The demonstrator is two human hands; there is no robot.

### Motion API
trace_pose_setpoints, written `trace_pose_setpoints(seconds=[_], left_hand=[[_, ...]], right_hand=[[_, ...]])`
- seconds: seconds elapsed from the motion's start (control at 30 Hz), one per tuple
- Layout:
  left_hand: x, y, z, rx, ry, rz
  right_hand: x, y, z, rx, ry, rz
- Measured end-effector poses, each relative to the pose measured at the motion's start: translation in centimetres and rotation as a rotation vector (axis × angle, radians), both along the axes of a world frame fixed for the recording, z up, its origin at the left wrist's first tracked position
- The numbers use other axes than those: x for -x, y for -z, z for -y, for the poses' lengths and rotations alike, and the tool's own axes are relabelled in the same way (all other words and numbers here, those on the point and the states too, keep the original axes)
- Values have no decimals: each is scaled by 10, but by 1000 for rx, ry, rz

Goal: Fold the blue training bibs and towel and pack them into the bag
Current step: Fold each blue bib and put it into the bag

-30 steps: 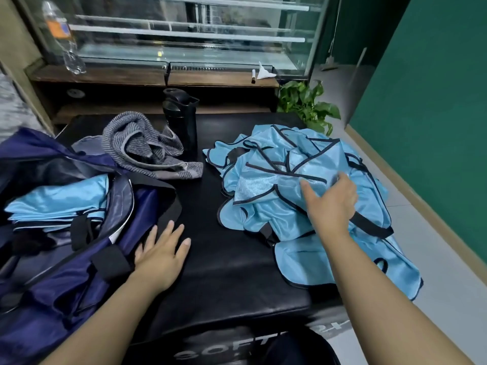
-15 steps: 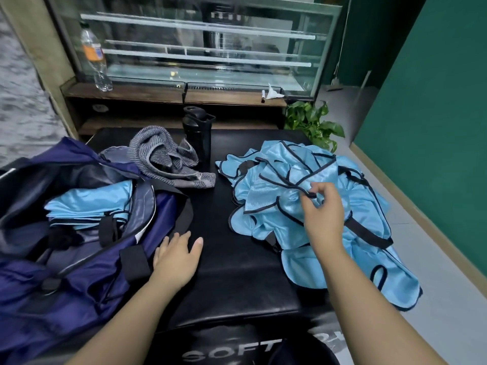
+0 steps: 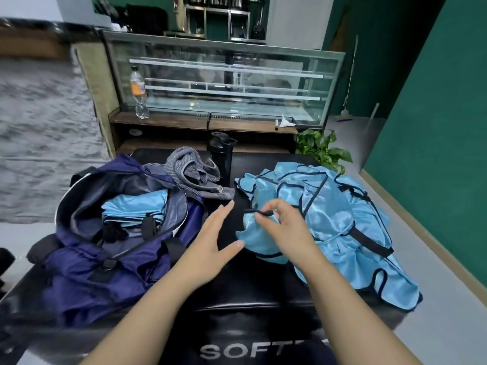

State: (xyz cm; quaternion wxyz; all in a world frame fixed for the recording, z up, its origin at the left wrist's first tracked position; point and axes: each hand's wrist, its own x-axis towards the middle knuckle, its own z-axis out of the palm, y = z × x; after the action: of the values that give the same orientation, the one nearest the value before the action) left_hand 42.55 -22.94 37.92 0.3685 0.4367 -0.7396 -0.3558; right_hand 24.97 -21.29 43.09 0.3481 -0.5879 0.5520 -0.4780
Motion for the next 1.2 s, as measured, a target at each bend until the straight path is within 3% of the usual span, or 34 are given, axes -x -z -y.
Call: trace_pose_setpoints(seconds=[0.1,0.2,0.33,0.5,0.57,0.67,0.73,0.87,1.03,1.2], left_hand=[[-1,-28,-13,115,-39,17],[-5,-42,-29,105,-85,22],[-10,-51,-51,22,-86,-146],[-21,-69,-81,58,-256,-266],[-23,-76,-95,52,-306,-293],[-25,-80,-115,29,-334,-312],[-27,-80,-126,31,-328,-315],[-35,-80,-149,28,-282,-397],[-46,-83,-168,-28,-219,-510],[-55,-83,-178,-40,-247,-517]], right_hand=[[-12,-11,-15,17,-130,-18],[-19,-21,-29,71,-148,-19],[-21,-26,-48,-3,-155,-5],[-20,-25,-80,-109,-227,-64],[-24,-22,-91,-89,-196,-170],[-35,-16,-104,-20,29,-237],[-45,-18,-114,-82,86,-150],[-67,-32,-145,-354,-138,67],[-72,-28,-162,-200,-257,26],[-71,-39,-180,-39,-300,158]])
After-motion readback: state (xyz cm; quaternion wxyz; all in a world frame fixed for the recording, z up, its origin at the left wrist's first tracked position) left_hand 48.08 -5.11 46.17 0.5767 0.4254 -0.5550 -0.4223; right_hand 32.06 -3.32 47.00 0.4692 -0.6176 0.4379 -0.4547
